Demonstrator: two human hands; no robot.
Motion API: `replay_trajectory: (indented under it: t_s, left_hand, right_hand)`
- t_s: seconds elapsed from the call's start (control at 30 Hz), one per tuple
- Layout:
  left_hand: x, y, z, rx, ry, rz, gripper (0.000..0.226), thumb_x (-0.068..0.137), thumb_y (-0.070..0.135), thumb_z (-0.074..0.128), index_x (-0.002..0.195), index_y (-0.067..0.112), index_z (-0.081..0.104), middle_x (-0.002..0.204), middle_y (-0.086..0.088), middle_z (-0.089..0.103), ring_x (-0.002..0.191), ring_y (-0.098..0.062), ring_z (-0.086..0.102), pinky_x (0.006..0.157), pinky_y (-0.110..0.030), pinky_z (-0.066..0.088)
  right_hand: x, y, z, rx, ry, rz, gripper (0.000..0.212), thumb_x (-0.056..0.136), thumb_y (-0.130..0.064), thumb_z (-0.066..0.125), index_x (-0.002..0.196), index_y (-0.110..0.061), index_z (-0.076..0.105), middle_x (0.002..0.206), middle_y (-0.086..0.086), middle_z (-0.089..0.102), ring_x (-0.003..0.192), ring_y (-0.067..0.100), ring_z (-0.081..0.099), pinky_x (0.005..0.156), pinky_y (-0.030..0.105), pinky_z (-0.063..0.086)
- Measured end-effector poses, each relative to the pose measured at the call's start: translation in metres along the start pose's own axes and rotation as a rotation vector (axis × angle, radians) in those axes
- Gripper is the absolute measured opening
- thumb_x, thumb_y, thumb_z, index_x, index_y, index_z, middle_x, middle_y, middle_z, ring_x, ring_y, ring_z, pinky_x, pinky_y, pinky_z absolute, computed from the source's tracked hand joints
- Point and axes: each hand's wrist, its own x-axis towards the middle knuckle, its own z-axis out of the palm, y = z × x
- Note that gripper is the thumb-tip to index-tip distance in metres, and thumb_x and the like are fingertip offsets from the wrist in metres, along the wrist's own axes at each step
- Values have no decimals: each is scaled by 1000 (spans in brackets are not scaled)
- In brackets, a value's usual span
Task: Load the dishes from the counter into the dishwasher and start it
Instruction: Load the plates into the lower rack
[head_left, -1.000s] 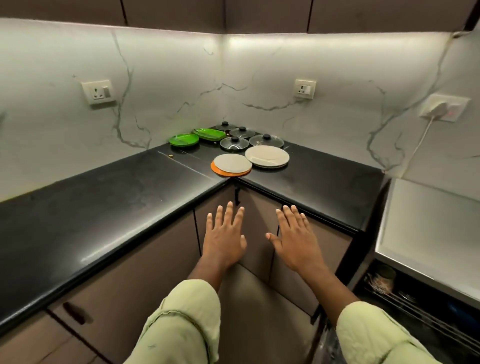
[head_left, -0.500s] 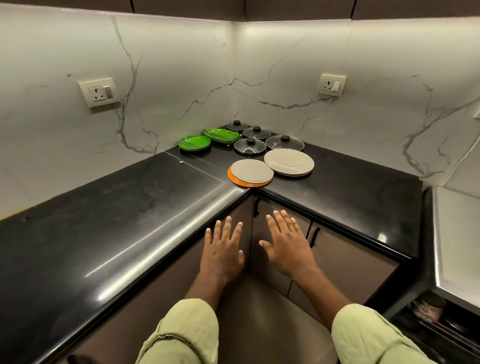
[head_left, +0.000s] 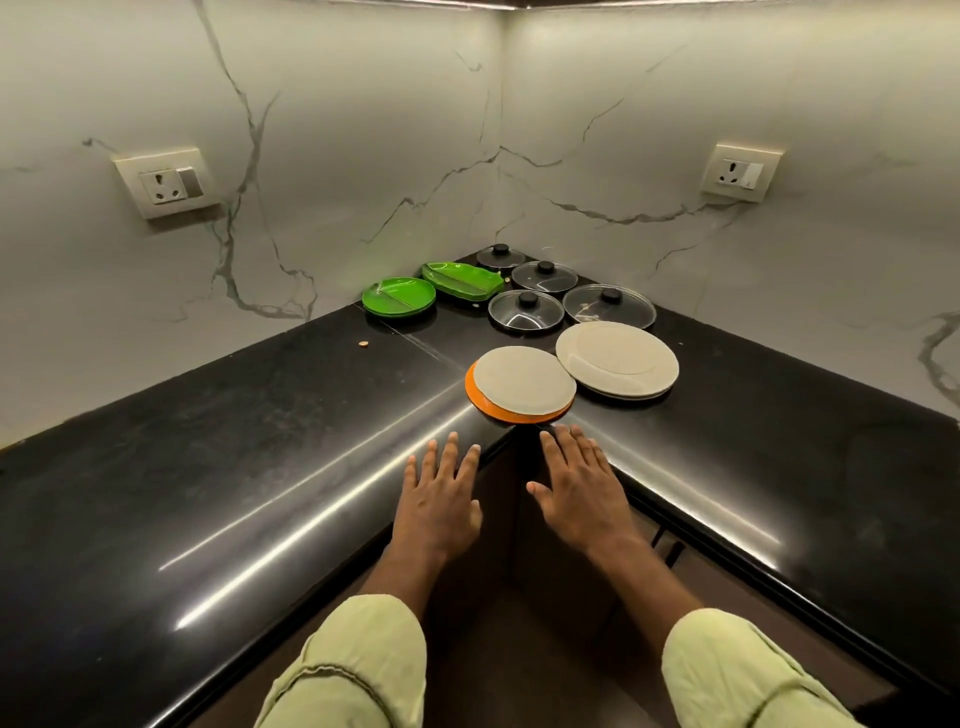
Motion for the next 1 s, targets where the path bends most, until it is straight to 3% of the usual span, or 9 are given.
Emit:
replay_trajectory:
  t_s: [0.33,0.73,0.87,1.0]
  left_hand:
    - [86,-1,13,15,-85,39,74,101,35,44,159,26,-1,166,-8,-9,152,-31,-10,121,-49,-5]
    - [202,70,46,21,-224,567,79,101,36,51,160,16,2,165,-8,-12,152,-22,-12,111,-31,-17]
    - [230,97,54,64,-337,663,83,97,32,58,159,11,7,166,-12,-5,153,-25,-3,121,-35,-1]
    - [263,117,50,162,-490,700,84,91,21,70,157,7,20,165,-16,7,151,-31,17,118,-43,26]
  right_hand:
    - [79,37,25,-14,-68,25,75,98,-46,46,156,-16,9,164,9,9,151,24,2,123,39,5]
    - [136,115,18,-161,-154,296,70,100,-36,45,156,-13,9,164,10,7,151,25,1,123,40,5]
    - [144,140,24,-198,-198,358,70,100,-36,45,156,-14,9,164,10,7,151,25,3,123,42,8]
    - [162,159,31,-197,-240,385,69,99,-33,46,156,-15,11,164,9,9,151,25,3,123,42,8]
